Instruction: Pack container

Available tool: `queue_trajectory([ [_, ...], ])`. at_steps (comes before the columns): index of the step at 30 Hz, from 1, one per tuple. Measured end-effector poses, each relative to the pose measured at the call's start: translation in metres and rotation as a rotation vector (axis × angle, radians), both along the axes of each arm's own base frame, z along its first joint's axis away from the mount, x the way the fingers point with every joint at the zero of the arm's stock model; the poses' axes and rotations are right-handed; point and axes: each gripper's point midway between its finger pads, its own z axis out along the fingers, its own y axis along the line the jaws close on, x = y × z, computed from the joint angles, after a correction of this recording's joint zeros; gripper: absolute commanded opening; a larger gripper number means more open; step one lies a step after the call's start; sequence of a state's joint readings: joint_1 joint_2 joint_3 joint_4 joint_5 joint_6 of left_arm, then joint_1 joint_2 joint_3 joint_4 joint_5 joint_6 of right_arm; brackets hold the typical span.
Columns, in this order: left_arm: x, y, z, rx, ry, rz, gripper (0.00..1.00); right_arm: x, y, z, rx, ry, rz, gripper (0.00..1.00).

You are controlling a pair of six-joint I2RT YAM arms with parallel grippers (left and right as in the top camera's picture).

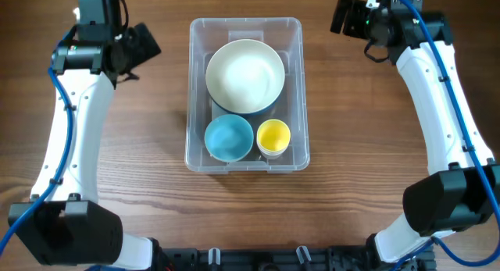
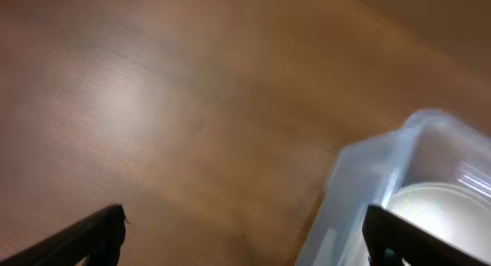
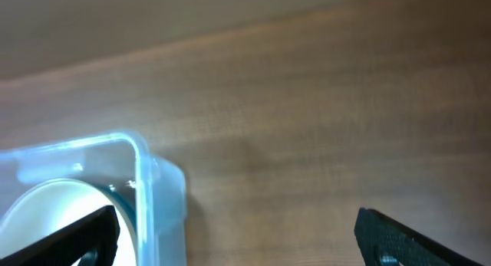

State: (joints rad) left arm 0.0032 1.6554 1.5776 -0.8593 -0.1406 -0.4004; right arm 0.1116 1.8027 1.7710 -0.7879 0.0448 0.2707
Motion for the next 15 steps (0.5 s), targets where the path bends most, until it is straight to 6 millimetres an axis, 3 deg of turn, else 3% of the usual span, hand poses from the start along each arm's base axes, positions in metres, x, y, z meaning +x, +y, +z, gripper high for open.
queue_trajectory([
  [3,0.009,-0.009,0.005,0.054,-0.022,-0.161,1.00,0.004,0.001,0.003,0.002,-0.020,0.004,0.99],
  [6,0.000,-0.018,-0.003,0.071,0.032,-0.271,1.00,0.001,0.000,0.001,0.008,-0.008,-0.009,0.99],
  [15,-0.024,-0.030,-0.016,0.046,0.119,-0.385,1.00,-0.033,-0.007,-0.026,-0.012,0.169,-0.035,0.98],
])
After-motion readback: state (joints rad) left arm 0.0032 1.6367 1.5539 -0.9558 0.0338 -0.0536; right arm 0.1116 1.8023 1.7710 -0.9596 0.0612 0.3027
